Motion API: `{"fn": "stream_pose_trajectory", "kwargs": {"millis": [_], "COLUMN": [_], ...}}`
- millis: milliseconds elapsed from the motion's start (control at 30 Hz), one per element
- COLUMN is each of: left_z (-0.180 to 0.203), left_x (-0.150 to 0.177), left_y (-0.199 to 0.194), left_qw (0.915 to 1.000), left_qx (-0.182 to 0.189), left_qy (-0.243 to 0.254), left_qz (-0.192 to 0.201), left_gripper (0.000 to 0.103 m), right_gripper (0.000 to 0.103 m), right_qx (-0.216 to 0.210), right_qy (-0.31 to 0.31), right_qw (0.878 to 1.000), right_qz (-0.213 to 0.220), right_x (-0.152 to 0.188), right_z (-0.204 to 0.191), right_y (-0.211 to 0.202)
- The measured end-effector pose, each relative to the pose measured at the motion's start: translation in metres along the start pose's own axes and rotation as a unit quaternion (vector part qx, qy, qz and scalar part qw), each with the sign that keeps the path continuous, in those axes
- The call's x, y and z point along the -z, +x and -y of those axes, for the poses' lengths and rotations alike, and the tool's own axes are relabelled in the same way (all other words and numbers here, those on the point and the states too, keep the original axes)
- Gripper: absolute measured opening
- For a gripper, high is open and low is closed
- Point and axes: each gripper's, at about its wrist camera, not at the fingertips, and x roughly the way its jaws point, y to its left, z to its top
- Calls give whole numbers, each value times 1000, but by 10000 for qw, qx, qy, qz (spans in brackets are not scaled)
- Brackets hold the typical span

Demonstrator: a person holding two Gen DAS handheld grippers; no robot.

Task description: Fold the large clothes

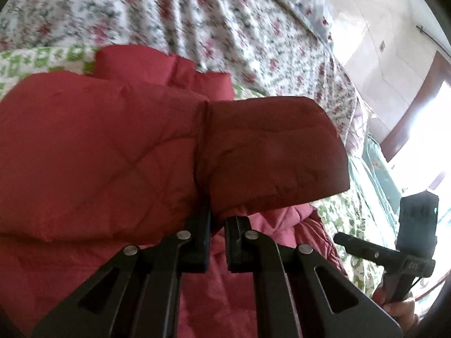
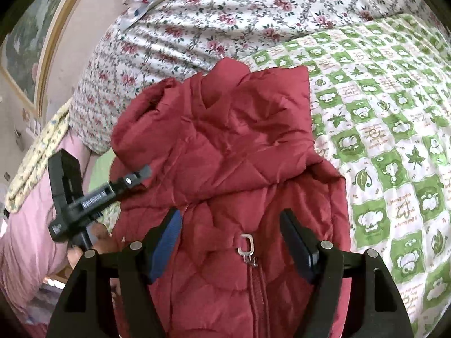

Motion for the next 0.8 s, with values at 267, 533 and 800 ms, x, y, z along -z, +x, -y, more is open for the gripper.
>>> {"fn": "stream_pose_trajectory", "kwargs": {"millis": [267, 533, 800], "left_z": [4, 8, -5], "left_x": [16, 18, 20], "left_y": [37, 37, -8], "left_qw": [9990, 9980, 9974], "left_qx": [-219, -387, 254], "left_qy": [5, 136, -152], "left_qz": [-386, -485, -651], "left_gripper": [6, 8, 45], "right_gripper": [85, 79, 10], "right_qx": [-555, -845, -217], "right_qy": [570, 753, 289], "right_qw": [9966, 9935, 9993], "right_qz": [199, -115, -74], "right_x": [-31, -58, -64], "right_z": [11, -3, -7], "right_y": [19, 77, 78]}}
